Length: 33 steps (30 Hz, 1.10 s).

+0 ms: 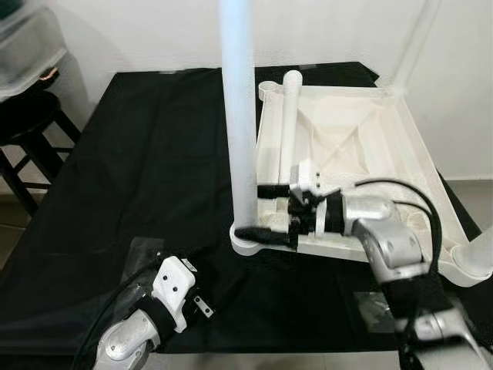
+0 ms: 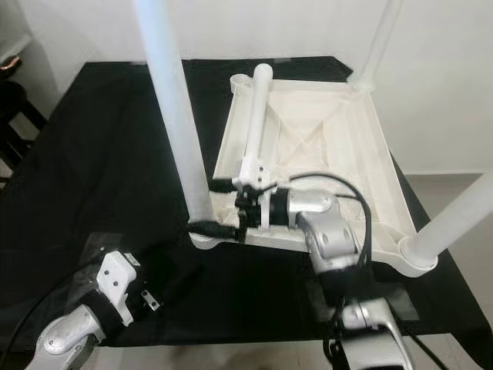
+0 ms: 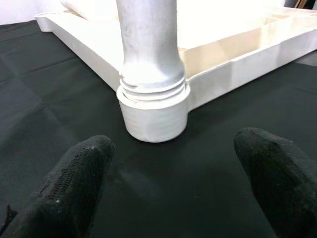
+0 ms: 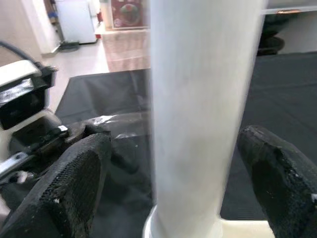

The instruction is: Building children table

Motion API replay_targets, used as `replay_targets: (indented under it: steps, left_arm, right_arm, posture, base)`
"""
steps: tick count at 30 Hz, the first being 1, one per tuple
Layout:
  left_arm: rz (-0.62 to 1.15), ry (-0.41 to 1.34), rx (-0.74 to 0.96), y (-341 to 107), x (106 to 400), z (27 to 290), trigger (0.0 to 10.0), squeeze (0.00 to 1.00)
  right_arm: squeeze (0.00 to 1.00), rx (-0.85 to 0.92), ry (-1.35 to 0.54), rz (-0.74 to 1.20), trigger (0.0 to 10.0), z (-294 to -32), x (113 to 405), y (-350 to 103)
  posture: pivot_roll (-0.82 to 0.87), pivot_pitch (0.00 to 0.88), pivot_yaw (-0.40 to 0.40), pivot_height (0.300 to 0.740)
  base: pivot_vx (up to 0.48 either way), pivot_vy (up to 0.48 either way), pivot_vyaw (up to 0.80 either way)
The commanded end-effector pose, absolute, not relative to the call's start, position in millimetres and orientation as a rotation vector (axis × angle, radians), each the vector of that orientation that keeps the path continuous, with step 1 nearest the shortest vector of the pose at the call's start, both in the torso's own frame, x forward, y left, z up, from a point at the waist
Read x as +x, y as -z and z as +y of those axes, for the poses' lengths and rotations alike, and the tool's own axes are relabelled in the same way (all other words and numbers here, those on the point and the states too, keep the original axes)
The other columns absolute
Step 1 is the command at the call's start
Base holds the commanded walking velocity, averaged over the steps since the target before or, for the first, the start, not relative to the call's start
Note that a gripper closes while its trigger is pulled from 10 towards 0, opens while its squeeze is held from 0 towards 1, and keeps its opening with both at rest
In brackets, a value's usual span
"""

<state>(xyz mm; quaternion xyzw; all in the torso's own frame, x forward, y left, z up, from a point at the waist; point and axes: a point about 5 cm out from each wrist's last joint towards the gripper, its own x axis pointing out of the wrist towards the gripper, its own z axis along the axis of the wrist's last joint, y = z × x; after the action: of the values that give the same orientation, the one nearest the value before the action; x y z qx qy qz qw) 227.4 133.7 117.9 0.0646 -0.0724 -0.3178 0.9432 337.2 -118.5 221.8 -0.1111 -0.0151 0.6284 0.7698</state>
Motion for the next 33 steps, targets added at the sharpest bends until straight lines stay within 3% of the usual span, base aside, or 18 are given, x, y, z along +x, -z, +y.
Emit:
replay_targets:
  steps: [1, 2, 3, 5, 13, 18, 20, 21, 22, 23, 25, 27, 29, 33]
  left_arm:
    - [-0.124, 0.651, 0.123, -114, 224, 133, 10.0, 0.00]
    - [-0.124, 0.651, 0.123, -114, 224, 133, 10.0, 0.00]
    - [-0.124, 0.650, 0.123, -115, 223, 133, 10.0, 0.00]
    - [-0.125, 0.649, 0.123, -115, 222, 133, 10.0, 0.00]
    - [-0.124, 0.649, 0.121, -116, 221, 132, 10.0, 0.00]
    - [-0.125, 0.650, 0.116, -118, 222, 133, 10.0, 0.00]
    - [-0.125, 0.650, 0.114, -118, 222, 134, 10.0, 0.00]
    - [-0.125, 0.650, 0.114, -118, 222, 134, 10.0, 0.00]
    - [-0.124, 0.648, 0.113, -118, 221, 135, 10.0, 0.00]
    - [-0.124, 0.647, 0.112, -119, 221, 137, 10.0, 0.00]
    - [-0.123, 0.646, 0.112, -119, 221, 138, 10.0, 0.00]
    - [-0.123, 0.646, 0.109, -119, 221, 139, 10.0, 0.00]
    - [-0.118, 0.657, 0.113, -119, 224, 139, 10.0, 0.00]
    - [-0.114, 0.675, 0.124, -118, 226, 138, 10.0, 0.00]
  right_arm:
    - [0.00, -0.225, -1.403, -0.018, 8.5, -119, 339, -215]
    - [0.00, -0.225, -1.403, -0.018, 8.5, -119, 339, -215]
    - [0.00, -0.225, -1.421, -0.009, 4.3, -119, 339, -214]
    - [0.00, -0.222, -1.446, 0.006, 0.0, -114, 343, -209]
    - [0.00, -0.205, -1.433, -0.013, 0.0, -112, 348, -205]
    - [0.00, -0.235, -1.310, -0.039, 0.0, -128, 345, -197]
    - [0.00, -0.247, -1.121, -0.056, 0.0, -136, 343, -196]
    - [0.00, -0.247, -1.121, -0.056, 0.0, -136, 343, -196]
    - [0.00, -0.264, -0.710, -0.074, 0.0, -142, 342, -191]
    - [0.00, -0.215, -0.484, -0.090, 0.0, -144, 334, -188]
    - [0.00, -0.150, -0.258, -0.090, 0.0, -151, 323, -185]
    - [0.00, -0.134, -0.284, -0.067, 0.0, -143, 308, -179]
    - [0.00, -0.138, -0.430, -0.036, 0.0, -113, 282, -164]
    - [0.00, -0.147, -0.508, -0.023, 0.0, -101, 276, -159]
  posture:
    - [0.04, 0.205, 0.003, 0.740]
    - [0.04, 0.205, 0.003, 0.740]
    - [0.05, 0.207, 0.004, 0.740]
    - [0.04, 0.219, 0.004, 0.740]
    - [0.04, 0.225, 0.007, 0.740]
    - [0.01, 0.242, 0.009, 0.740]
    - [0.00, 0.248, 0.008, 0.740]
    - [0.00, 0.248, 0.008, 0.740]
    - [-0.02, 0.253, 0.006, 0.740]
    - [-0.04, 0.259, 0.011, 0.740]
    - [-0.04, 0.259, 0.011, 0.740]
    - [-0.04, 0.260, 0.011, 0.740]
    - [-0.04, 0.251, 0.027, 0.740]
    - [-0.04, 0.243, 0.015, 0.740]
  base:
    - [0.000, 0.000, 0.00]
    - [0.000, 0.000, 0.00]
    - [0.000, 0.000, 0.00]
    - [0.000, 0.000, 0.00]
    - [0.000, 0.000, 0.00]
    - [0.000, 0.000, 0.00]
    - [0.000, 0.000, 0.00]
    - [0.000, 0.000, 0.00]
    - [0.000, 0.000, 0.00]
    - [0.000, 0.000, 0.00]
    - [0.000, 0.000, 0.00]
    - [0.000, 0.000, 0.00]
    - [0.000, 0.000, 0.00]
    - [0.000, 0.000, 0.00]
